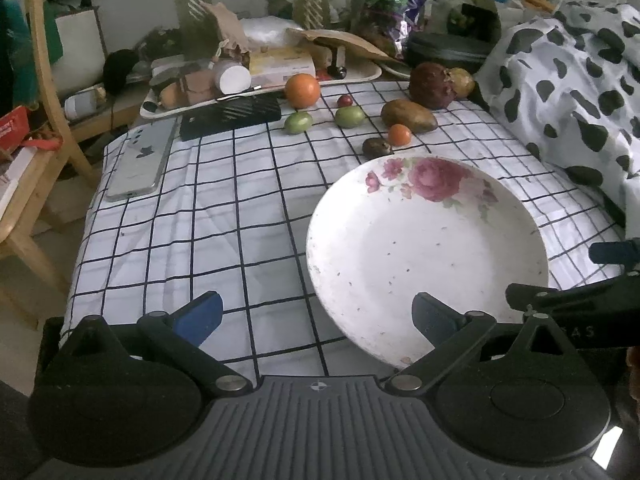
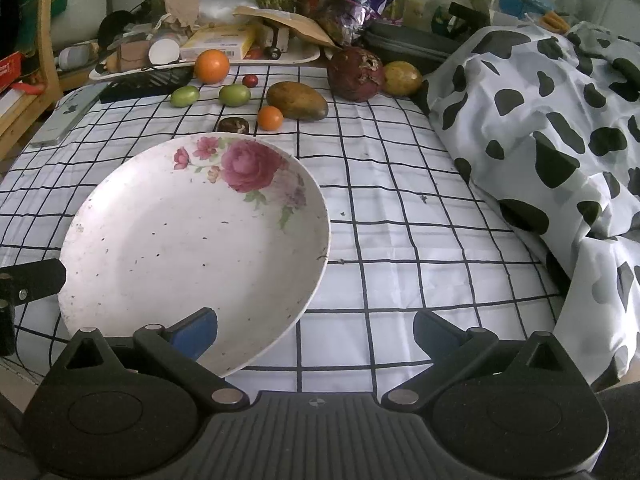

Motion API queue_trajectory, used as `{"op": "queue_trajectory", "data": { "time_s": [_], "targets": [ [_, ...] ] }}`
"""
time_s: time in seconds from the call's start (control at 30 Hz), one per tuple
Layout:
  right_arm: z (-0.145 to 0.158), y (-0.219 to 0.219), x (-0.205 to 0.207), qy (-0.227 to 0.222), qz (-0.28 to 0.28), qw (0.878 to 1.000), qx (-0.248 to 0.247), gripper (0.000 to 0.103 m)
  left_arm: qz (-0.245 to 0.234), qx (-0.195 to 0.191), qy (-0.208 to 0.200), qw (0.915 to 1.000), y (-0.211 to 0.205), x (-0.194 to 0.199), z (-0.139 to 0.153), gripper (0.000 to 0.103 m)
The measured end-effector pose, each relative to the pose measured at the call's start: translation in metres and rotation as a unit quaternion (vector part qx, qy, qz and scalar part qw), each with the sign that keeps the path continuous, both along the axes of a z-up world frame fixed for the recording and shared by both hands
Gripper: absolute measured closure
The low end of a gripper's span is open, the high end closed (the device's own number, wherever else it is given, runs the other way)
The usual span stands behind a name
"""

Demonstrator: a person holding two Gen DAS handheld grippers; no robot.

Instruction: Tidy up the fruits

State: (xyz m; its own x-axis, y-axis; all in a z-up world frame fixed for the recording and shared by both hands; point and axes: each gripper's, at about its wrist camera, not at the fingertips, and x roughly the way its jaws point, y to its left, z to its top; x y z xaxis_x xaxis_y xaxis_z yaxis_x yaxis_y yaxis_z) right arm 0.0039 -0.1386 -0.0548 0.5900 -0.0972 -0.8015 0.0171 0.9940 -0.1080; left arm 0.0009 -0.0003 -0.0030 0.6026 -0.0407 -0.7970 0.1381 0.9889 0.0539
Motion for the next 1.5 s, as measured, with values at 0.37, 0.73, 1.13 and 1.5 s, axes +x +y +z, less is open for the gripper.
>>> {"op": "queue_trajectory", "data": {
  "time_s": [0.37,0.73,1.13,1.5],
  "targets": [
    [0.0,-0.001,0.0,0.001,-0.005,1.0,0.0,0.0,0.003,0.028,0.008,0.9996,0.0,0.002,-0.005,0.0],
    [0.0,-0.001,0.0,0.002,-0.005,1.0,-0.001,0.0,0.0,0.037,0.013,0.9992,-0.001,0.003,-0.009,0.0],
    [0.001,-0.004,0.002,-0.005,-0.005,1.0,0.002,0.0,-0.018,0.022,0.012,0.9995,-0.005,0.003,-0.009,0.001],
    [0.005,-0.01,0.014,-0.025,-0.015,0.999,0.015,0.0,-0.057,-0.05,0.038,0.9964,0.004,0.016,-0.005,0.0]
  ]
}}
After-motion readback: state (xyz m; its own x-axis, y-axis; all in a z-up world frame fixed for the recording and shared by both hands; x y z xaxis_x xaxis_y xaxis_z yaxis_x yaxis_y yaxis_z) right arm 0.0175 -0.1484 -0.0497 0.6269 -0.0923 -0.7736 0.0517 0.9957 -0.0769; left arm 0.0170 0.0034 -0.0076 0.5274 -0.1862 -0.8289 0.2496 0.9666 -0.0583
